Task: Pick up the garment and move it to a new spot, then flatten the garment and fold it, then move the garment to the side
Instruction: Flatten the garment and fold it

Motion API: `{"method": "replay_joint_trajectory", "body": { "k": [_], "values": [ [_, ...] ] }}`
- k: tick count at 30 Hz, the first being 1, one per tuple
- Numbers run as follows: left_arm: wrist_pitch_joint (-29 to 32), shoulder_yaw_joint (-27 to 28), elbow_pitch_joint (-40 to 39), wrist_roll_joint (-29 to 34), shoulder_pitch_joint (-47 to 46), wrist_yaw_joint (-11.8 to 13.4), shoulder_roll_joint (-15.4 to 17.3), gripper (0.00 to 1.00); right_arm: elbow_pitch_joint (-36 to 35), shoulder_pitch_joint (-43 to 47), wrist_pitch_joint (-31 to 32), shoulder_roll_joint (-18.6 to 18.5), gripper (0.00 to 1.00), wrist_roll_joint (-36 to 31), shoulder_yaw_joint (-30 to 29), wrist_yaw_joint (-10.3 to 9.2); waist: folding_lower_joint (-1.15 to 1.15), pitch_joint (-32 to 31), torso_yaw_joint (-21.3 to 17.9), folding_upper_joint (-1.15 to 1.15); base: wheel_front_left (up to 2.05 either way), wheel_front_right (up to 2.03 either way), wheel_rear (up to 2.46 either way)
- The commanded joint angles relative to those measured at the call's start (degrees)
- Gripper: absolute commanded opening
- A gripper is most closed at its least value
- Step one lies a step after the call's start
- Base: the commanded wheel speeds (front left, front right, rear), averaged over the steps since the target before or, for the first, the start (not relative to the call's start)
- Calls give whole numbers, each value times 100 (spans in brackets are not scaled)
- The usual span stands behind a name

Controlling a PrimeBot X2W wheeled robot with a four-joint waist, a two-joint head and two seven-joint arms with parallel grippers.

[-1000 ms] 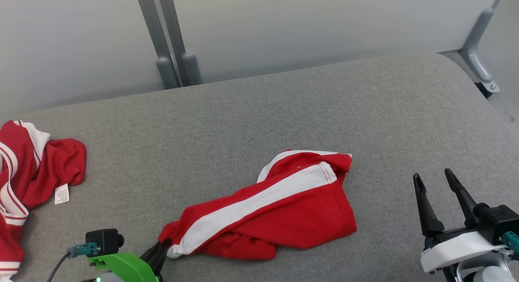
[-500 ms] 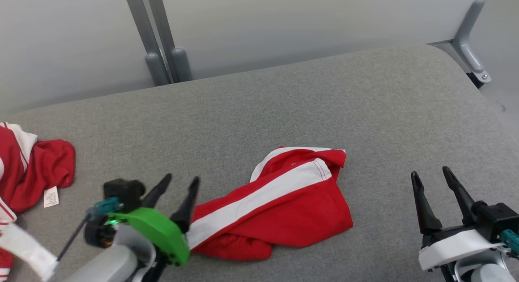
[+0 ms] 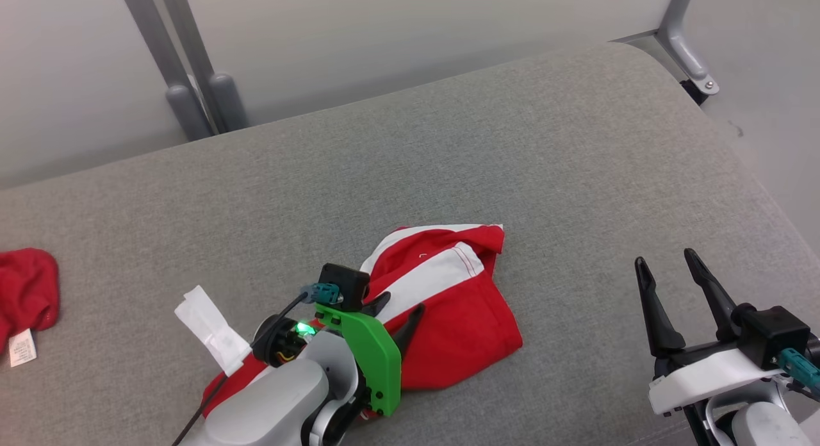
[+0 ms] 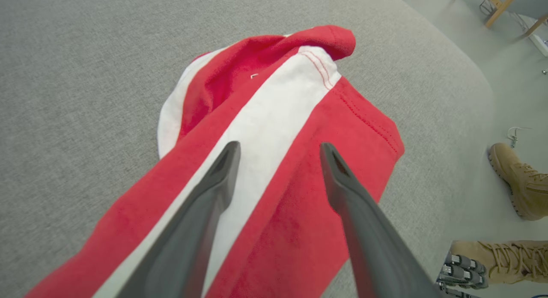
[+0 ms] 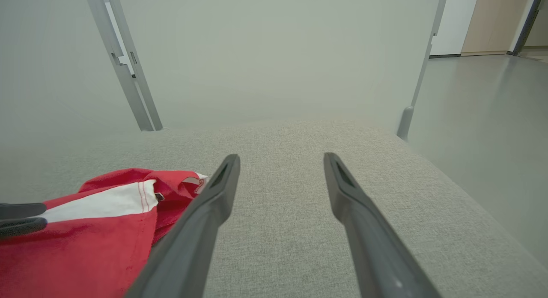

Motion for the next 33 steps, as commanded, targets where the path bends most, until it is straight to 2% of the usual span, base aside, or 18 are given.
{"method": "replay_joint_trajectory", "body": {
  "k": [1,3,5,12,20,23,25,26,27,28,33],
  "values": [
    [-67,28,165,-2,-89,-51,-58,46,14,11,-19,-28,100,14,-24,0,0,-1,-171,0,0,0,0],
    [-97,49,356,-31,-116,-120,-92,32,11,69,-19,-46,100,21,-61,0,0,-3,-202,0,0,0,0],
    [-39,11,542,-46,-133,-202,-86,0,5,92,-19,-42,100,26,-80,0,0,0,-220,0,0,0,0],
    [-165,-4,970,-17,-179,-371,-147,0,7,90,-19,-18,100,14,-106,0,0,-28,-193,0,0,0,0],
    [-269,45,1012,-53,-273,-521,-221,0,-10,96,-19,3,100,-18,-83,0,0,-58,-42,0,0,0,0],
    [-359,66,954,2,-326,-512,-221,0,-15,106,-19,8,100,-18,-83,0,0,-55,5,0,0,0,0],
    [-621,164,894,85,-393,-378,-206,0,-21,118,-19,9,100,-18,-90,0,0,-63,33,0,0,0,0],
    [-868,260,840,151,-423,-241,-184,19,-21,129,-19,9,100,-22,-91,0,0,-72,43,0,0,0,0],
    [-1076,334,769,216,-426,-142,-162,46,-23,134,-19,5,100,-23,-92,0,0,-83,47,0,0,0,0],
    [-1232,361,668,269,-379,-63,-130,100,-25,146,-19,-6,100,-22,-100,0,0,-103,55,0,0,0,0],
    [-1544,526,-7,521,-27,349,312,100,-52,275,-19,-59,100,-33,-199,0,0,-263,143,0,0,0,0]
  ]
}}
